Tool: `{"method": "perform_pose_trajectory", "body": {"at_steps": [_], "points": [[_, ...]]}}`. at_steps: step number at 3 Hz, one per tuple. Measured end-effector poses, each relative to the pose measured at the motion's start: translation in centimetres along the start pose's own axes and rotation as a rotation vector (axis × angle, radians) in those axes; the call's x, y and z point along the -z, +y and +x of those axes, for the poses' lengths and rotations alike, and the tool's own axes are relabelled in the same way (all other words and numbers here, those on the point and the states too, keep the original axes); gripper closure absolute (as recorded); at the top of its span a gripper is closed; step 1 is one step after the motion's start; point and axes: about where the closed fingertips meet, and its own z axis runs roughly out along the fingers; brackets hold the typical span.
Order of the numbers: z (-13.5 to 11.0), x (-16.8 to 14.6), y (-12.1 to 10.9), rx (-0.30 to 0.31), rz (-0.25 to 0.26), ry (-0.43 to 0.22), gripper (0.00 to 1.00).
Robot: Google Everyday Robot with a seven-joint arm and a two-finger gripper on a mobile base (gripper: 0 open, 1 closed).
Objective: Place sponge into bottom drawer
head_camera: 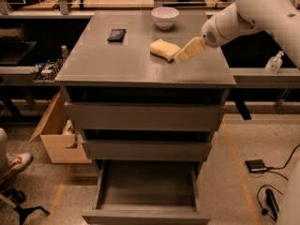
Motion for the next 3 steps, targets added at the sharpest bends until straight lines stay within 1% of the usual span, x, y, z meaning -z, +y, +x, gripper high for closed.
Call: {"method": "perform_pose_trajectory", "body": {"at_steps": [1, 2, 3], "points": [[0.7, -3.3, -1.2, -0.057, -0.014, -0.016, 0.0], [0.4, -5.5, -1.4, -0.085, -0.04, -0.033, 0.0], [-1.0, -6.5, -0.2, -0.075, -0.081, -0.052, 0.0]]}}
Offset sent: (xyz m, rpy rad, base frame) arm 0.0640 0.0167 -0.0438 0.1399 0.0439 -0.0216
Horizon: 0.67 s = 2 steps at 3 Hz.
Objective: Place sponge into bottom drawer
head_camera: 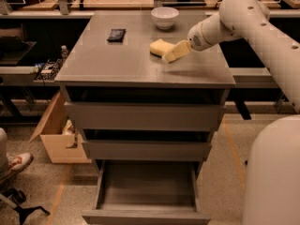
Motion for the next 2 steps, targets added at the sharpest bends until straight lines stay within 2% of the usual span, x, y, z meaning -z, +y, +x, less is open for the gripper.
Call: {"method": "perform_pose_trajectory", "body": {"at_steps": [2], "points": [[-0.38, -1.58, 1.64, -0.011, -0.021, 0.035, 0.0]]}}
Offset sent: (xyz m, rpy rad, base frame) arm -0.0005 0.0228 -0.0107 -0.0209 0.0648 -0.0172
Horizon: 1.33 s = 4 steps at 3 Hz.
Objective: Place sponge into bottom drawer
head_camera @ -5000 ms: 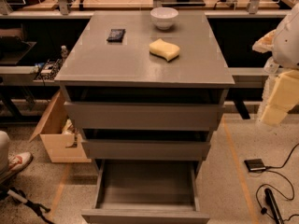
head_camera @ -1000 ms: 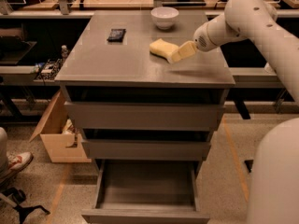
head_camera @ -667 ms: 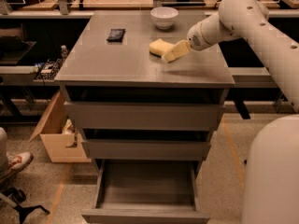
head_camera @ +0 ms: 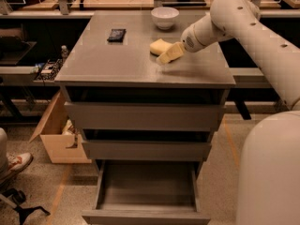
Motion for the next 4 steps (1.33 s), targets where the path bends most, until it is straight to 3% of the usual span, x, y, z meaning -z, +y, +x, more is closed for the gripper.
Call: {"method": "perform_pose_trajectory", "body": {"at_steps": [2, 3, 4], "points": [[-0.2, -1.3, -1.0, -0.043, 0.013, 0.02, 0.0], [-0.4, -2.0, -1.3, -0.054, 0.017, 0.026, 0.16], [-0.5, -2.8, -1.3, -0.057, 0.011, 0.034, 0.39]]}}
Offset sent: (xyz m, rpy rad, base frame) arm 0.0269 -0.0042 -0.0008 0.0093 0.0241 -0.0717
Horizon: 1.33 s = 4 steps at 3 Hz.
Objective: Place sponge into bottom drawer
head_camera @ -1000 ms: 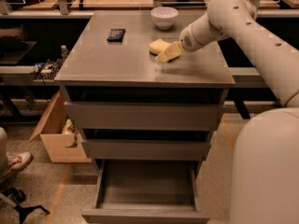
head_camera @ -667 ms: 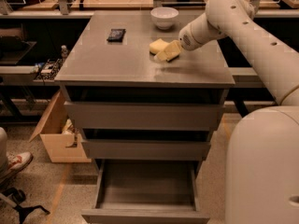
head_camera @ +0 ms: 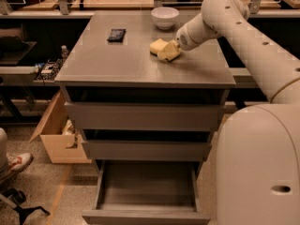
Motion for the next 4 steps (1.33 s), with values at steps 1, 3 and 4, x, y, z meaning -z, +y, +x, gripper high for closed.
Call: {"method": "perform_pose_trajectory", "body": {"at_steps": [1, 3, 4], "points": [[-0.2, -0.5, 0.2, 0.001, -0.008, 0.007, 0.62], [-0.5, 5.0, 2.8, 0.142, -0.021, 0.031, 1.0], [1.5, 9.7, 6.5, 0.223, -0.077, 0.103, 1.0]]}}
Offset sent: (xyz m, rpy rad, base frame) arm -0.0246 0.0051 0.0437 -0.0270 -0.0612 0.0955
